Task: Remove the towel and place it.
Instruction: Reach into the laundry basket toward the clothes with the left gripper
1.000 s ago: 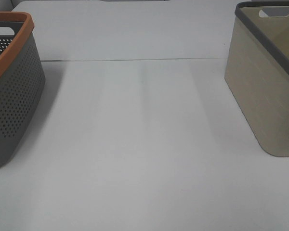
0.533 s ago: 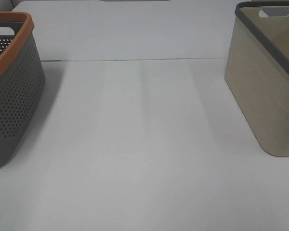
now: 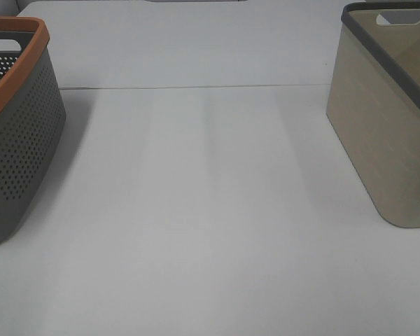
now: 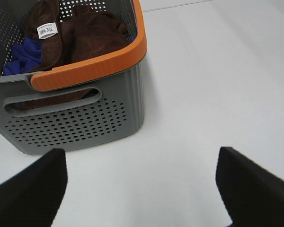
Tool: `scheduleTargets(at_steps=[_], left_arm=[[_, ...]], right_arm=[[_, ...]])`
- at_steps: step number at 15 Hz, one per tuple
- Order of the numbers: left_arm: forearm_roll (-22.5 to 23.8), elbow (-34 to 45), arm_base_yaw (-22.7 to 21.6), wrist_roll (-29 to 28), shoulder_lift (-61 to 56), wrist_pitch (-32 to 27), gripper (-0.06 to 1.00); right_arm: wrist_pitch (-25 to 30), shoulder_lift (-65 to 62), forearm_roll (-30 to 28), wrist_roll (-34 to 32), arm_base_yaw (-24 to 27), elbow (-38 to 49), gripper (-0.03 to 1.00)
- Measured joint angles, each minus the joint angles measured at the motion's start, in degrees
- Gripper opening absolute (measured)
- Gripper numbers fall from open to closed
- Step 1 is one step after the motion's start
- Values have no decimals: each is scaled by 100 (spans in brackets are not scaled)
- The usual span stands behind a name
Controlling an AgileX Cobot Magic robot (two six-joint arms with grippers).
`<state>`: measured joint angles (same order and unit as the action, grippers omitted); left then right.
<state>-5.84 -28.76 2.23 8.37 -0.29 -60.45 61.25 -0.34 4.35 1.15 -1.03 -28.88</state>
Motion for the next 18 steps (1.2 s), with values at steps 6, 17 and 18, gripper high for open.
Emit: scheduleTargets(at_steps=[6,17,18], left_arm=[[0,0,0,0,0,0,81],[0,-155,0,-269,0,516,81],[29,-223,0,-292,40,985,81]], right_arm=[[0,0,0,0,0,0,68],[0,0,40,0,0,0,68],[0,0,63,0,0,0,68]])
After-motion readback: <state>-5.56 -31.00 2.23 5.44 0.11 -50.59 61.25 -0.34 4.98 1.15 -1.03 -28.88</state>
